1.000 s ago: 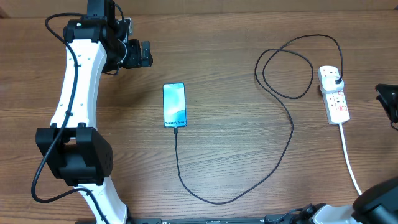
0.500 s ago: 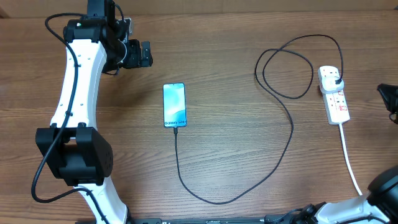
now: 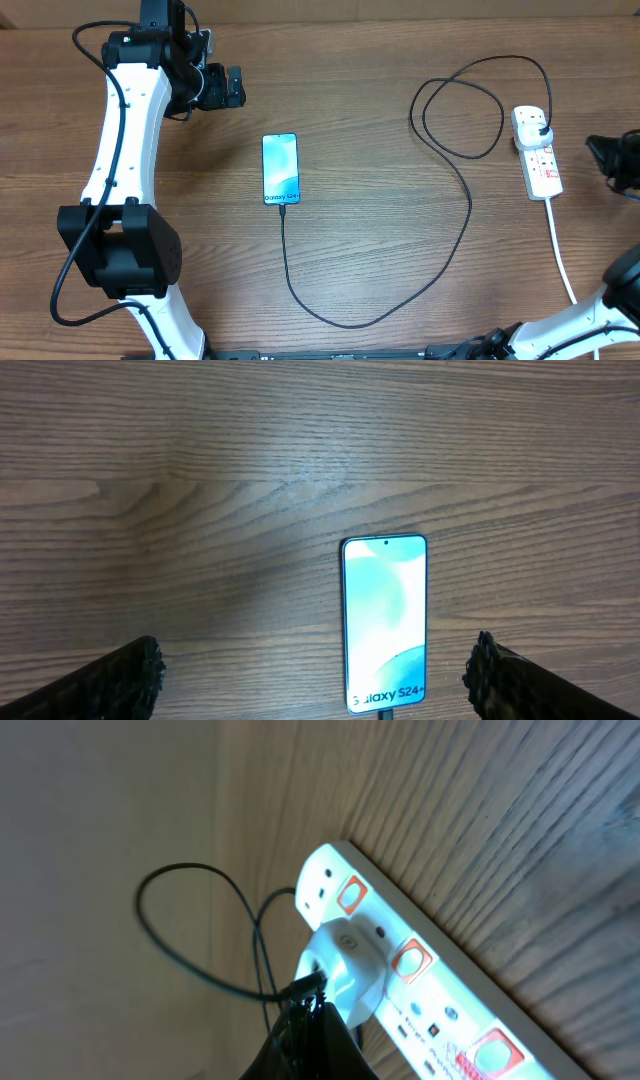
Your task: Plug charger to phone and switch on socket
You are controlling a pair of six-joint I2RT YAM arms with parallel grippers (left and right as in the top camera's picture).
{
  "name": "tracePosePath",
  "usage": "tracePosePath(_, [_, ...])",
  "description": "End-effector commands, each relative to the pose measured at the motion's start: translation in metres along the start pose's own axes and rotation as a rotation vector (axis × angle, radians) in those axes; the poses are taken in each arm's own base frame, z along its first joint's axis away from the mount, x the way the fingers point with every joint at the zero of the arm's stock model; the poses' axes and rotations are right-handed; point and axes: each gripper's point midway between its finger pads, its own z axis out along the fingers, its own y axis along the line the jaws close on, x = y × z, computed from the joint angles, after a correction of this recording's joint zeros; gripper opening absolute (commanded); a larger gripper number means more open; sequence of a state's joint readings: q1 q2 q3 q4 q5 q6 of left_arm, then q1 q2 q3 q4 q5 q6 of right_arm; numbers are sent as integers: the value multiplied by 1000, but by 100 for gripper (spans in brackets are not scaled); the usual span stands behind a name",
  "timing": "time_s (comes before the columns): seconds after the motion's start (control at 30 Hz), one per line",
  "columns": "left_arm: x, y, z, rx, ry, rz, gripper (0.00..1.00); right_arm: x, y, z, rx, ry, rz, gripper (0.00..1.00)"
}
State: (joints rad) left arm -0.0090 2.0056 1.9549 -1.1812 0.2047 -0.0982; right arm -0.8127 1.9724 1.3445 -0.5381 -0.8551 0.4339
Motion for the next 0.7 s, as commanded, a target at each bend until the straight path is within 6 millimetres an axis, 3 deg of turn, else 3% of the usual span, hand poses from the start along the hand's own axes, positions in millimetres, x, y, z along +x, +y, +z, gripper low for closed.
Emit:
tracePosePath(0.0, [0, 3, 5, -7, 7, 0, 99, 4, -9, 17, 34, 15, 3, 4])
tracePosePath(0.43, [0, 3, 5, -7, 7, 0, 100, 11, -38, 51, 109, 45, 49, 4])
tracePosePath(0.67, [0, 3, 5, -7, 7, 0, 100, 14, -38, 61, 107, 58, 34, 4])
